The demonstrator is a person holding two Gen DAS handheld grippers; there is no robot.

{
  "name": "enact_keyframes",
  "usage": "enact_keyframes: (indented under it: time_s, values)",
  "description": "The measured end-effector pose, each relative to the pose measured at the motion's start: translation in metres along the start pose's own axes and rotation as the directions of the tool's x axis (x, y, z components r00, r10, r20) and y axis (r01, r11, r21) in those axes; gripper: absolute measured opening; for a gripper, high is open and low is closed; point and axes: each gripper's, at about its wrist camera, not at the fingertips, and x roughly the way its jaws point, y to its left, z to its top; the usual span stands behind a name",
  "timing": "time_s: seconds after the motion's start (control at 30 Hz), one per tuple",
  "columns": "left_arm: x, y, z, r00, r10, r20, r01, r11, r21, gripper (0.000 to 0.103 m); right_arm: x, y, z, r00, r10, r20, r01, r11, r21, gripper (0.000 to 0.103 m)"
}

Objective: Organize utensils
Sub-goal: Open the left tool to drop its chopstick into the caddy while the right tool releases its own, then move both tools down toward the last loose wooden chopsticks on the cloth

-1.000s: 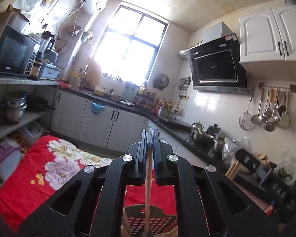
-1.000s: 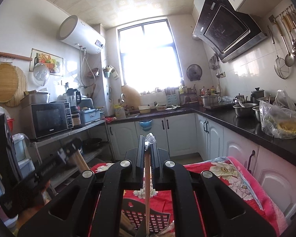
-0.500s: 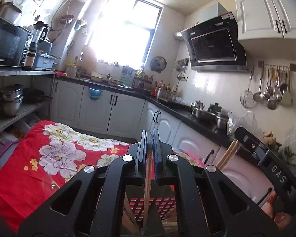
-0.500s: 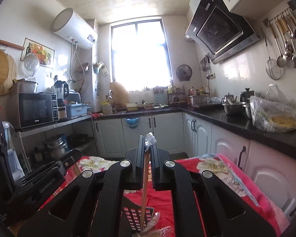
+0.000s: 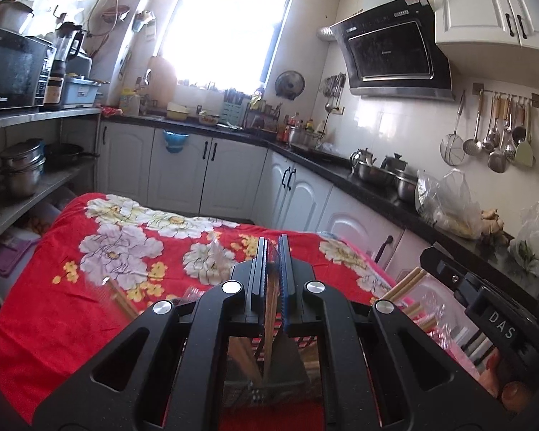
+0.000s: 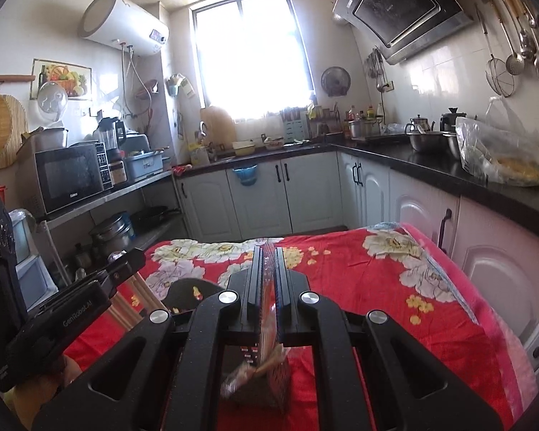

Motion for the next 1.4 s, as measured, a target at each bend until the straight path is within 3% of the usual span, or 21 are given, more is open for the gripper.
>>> enact_keyframes:
  time_s: [0.33,0.4,0.53,0.7,1.13,1.4]
  values:
    - [-0.018,0.003,-0.009,0.999,0.013,-0.044,-0.013,1.000,-0.009,0.004,-0.013,0.001,-0.007,0.999,0.000,-0.045,0.000,1.000,-0.006,0.010]
    - [-0.022,0.004,-0.012,0.999,0.012,-0.053,-0.013,1.000,-0.009,0.011,-0.015,0.001,-0.008,0.999,-0.003,-0.052,0.002,1.000,-0.013,0.019]
    - [-0.033,0.007,-0.018,0.998,0.001,-0.055,-0.002,1.000,-0.019,0.017,-0.022,-0.002,-0.008,0.999,-0.010,-0.049,0.010,1.000,-0.006,0.022]
    - [-0.048,0.008,-0.022,0.999,-0.003,-0.050,0.001,1.000,-0.026,0.033,-0.033,-0.006,-0.009,0.999,-0.014,-0.048,0.014,1.000,0.001,0.029]
    - [-0.078,0.016,-0.039,0.997,0.018,-0.076,-0.020,0.999,-0.028,0.063,-0.056,0.000,-0.031,0.996,0.004,-0.089,-0.007,0.999,-0.031,0.054]
    - [-0.098,0.026,-0.047,0.996,0.047,-0.077,-0.051,0.998,-0.042,0.091,-0.074,0.006,-0.042,0.995,0.025,-0.096,-0.027,0.999,-0.028,0.069]
